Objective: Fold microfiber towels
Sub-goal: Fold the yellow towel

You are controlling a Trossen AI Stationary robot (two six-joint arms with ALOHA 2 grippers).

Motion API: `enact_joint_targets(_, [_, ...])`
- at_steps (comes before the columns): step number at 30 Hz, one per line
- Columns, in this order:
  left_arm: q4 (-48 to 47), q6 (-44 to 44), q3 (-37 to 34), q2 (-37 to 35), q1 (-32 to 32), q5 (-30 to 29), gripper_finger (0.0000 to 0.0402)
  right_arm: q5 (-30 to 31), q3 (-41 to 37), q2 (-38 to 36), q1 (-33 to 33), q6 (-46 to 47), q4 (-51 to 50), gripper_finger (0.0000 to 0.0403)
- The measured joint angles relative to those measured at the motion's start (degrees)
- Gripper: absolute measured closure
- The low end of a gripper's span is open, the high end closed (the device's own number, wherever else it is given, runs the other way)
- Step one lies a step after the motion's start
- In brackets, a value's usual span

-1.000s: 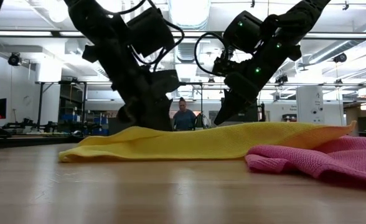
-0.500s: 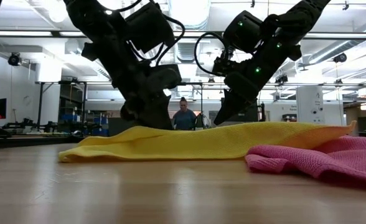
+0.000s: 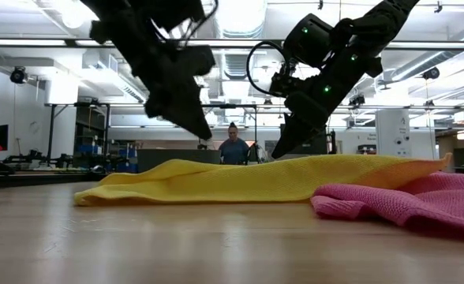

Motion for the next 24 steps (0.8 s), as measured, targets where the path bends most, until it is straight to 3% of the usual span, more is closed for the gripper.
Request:
enact_joint_targets(4, [-1.0, -10.3, -0.9, -0.7, 0.2, 1.0, 0.0401, 0.0, 0.0, 0.0, 0.0, 0.0, 0.2, 0.0394])
enact_joint_targets(9, [-0.7, -19.0, -1.0, 1.9, 0.1, 6.6, 0.0388, 0.0, 0.0, 0.0, 0.0, 0.0, 0.3, 0.0394])
enact_joint_targets(19, [2.0, -20.3, -0.8, 5.3, 0.1, 9.8, 0.0288, 0.0, -0.1, 0.0, 0.1, 0.4, 0.2, 0.0394])
enact_joint_targets(24, [2.0, -20.7, -0.9, 5.4, 0.2, 8.3, 0.0272, 0.0, -0.1, 0.0, 0.1, 0.5, 0.2, 0.0394])
